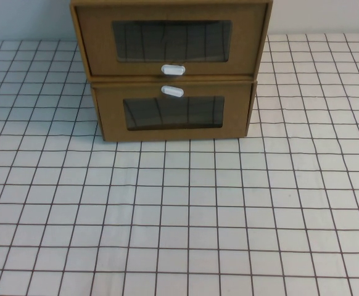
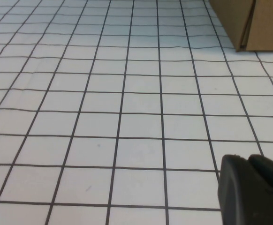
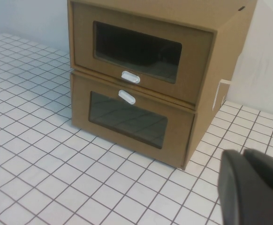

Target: Close the shoe box

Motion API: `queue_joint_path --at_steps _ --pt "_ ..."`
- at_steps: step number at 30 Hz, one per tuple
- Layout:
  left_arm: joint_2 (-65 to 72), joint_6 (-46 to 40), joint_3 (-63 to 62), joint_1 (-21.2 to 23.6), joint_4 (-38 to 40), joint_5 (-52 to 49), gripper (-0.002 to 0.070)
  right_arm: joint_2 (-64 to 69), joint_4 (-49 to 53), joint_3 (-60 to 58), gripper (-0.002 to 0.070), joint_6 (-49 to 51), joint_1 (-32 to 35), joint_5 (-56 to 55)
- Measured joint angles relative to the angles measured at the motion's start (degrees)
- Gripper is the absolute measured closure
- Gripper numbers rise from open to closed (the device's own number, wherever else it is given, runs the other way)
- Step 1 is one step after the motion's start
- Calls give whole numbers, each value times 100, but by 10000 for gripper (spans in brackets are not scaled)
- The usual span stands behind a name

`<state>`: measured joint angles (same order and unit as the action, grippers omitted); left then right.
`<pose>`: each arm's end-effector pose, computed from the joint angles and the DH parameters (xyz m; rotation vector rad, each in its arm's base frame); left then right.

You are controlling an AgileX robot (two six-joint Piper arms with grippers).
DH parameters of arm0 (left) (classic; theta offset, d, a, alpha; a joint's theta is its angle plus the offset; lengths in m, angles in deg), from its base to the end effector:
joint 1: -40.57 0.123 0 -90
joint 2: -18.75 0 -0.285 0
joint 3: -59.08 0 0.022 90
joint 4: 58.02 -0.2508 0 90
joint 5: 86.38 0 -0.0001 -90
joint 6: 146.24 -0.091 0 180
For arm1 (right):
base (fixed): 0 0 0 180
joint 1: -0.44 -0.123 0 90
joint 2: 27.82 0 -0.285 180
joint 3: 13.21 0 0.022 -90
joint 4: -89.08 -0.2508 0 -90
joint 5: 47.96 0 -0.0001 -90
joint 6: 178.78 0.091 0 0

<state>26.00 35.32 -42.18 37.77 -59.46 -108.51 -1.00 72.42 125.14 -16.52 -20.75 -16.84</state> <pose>0.0524 -0.0017 0.1701 0.0359 1.8867 -0.0272 0.0509 0.0342 0.3507 -0.4757 1.6642 0.3576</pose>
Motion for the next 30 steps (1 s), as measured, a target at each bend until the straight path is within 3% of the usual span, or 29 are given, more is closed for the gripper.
queue_joint_path --at_steps 16,24,30 --pt "0 9 0 0 -4 0 680 -37 0 0 690 0 66 0" --pt "-5 9 0 0 -4 0 680 -551 35 -241 689 -131 968 -88" --pt "-5 9 0 0 -4 0 680 -1165 103 -1278 689 -131 1615 -886"
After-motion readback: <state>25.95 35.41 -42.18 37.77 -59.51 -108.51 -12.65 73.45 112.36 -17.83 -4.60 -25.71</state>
